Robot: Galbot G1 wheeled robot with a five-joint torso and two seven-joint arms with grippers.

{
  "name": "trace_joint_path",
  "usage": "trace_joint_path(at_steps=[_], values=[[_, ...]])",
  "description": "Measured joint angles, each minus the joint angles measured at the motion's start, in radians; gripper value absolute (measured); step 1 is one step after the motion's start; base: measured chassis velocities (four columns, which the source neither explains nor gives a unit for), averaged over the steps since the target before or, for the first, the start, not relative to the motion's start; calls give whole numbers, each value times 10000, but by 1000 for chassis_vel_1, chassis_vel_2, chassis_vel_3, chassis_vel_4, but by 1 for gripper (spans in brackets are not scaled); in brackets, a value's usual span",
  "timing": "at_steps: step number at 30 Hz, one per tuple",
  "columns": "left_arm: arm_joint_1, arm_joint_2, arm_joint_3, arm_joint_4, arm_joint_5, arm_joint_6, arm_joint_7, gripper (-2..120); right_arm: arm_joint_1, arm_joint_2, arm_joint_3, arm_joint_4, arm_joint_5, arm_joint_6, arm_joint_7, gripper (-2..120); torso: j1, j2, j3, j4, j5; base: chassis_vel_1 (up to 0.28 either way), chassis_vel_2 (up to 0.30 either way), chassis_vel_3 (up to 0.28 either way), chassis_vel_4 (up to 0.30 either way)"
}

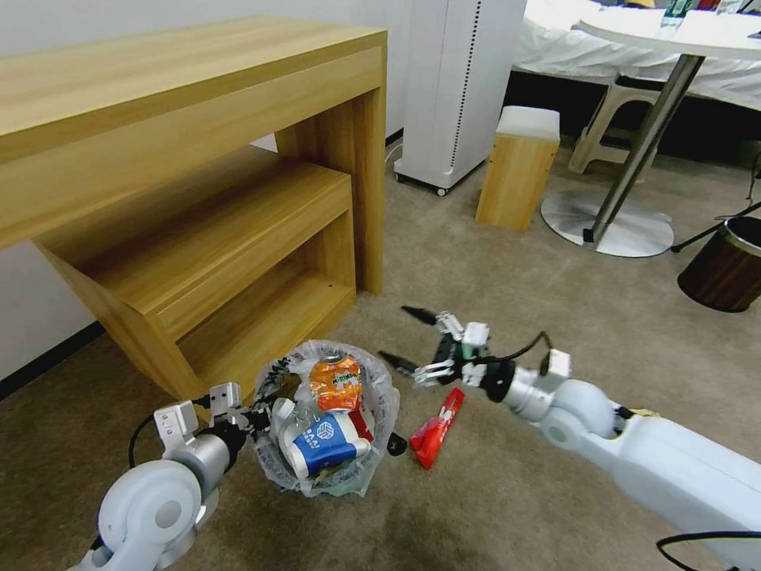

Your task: Pick up the trash bin and place the garbage on the floor into it.

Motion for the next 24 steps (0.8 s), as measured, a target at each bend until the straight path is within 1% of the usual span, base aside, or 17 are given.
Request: trace_joint_path(at_steps=[2, 3, 4, 6, 7, 8, 9, 11, 13, 14, 15, 16, 17, 19, 21, 22, 24], values=[[-31, -10, -5, 39, 3, -7, 11, 0, -524, -228, 472, -233, -304, 8, 184, 100, 0, 1, 0, -1, 2, 0, 0, 0, 0], [-31, -10, -5, 39, 3, -7, 11, 0, -524, -228, 472, -233, -304, 8, 184, 100, 0, 1, 0, -1, 2, 0, 0, 0, 0], [-36, -30, -17, 64, 20, -14, 16, 0, -1007, -407, 864, -551, -895, 30, 359, 100, 0, 1, 0, -5, 2, 0, 0, 0, 0], [-9, -79, -38, 65, 71, -30, 40, 0, -1434, -541, 1122, -1008, -1643, 244, 368, 100, 0, 1, 0, 0, 3, 0, 0, 0, 0], [-9, -79, -38, 65, 71, -30, 40, 0, -1434, -541, 1122, -1008, -1643, 244, 368, 100, 0, 1, 0, 0, 3, 0, 0, 0, 0], [-3, -113, -41, 68, 100, -34, 51, 0, -1850, -649, 1378, -1289, -2183, 284, 332, 100, 0, 1, 1, -1, 6, 0, 0, 0, 0], [-5, -139, -41, 81, 128, -35, 62, 0, -2159, -699, 1507, -1528, -2509, 408, 313, 100, 0, 1, 0, -1, 0, 0, 0, 0, 0], [-10, -153, -38, 87, 140, -36, 74, 0, -2336, -703, 1560, -1716, -2712, 477, 274, 100, 0, 0, 0, -3, -2, 0, 0, 0, 0], [-17, -199, -24, 95, 168, -42, 95, 0, -2663, -553, 1629, -2481, -3472, 697, 152, 100, 0, 1, 0, -4, 4, 0, 0, 0, 0], [-17, -199, -24, 95, 168, -42, 95, 0, -2663, -553, 1629, -2481, -3472, 697, 152, 100, 0, 1, 0, -4, 4, 0, 0, 0, 0], [-18, -204, -23, 95, 172, -43, 97, 0, -2693, -491, 1630, -2739, -3710, 767, 101, 100, 0, 0, 0, -2, 4, 0, 0, 0, 0], [-17, -220, -21, 97, 186, -44, 103, 0, -2709, -366, 1630, -3240, -4248, 870, 11, 100, 0, 0, 0, -2, 6, 0, 0, 0, 0], [-16, -233, -21, 101, 195, -45, 105, 0, -2676, -312, 1629, -3488, -4599, 871, -62, 100, 0, 1, 0, -2, 5, 0, 0, 0, 0], [-16, -238, -21, 107, 197, -47, 109, 0, -2628, -286, 1615, -3589, -4734, 871, -81, 100, 0, 0, 1, -4, 4, 0, 0, 0, 0], [-7, -285, -24, 155, 238, -53, 141, 0, -2244, -77, 1565, -4088, -5523, 944, -453, 100, 0, 1, 0, -2, -1, 0, 0, 0, 0], [-7, -285, -24, 155, 238, -53, 141, 0, -2244, -77, 1565, -4088, -5523, 944, -453, 100, 0, 1, 0, -2, -1, 0, 0, 0, 0], [-11, -346, -18, 223, 324, -72, 172, 0, -1850, 120, 1554, -4498, -6459, 1116, -1082, 100, 0, 0, 0, 1, 4, 0, 0, 0, 0]])
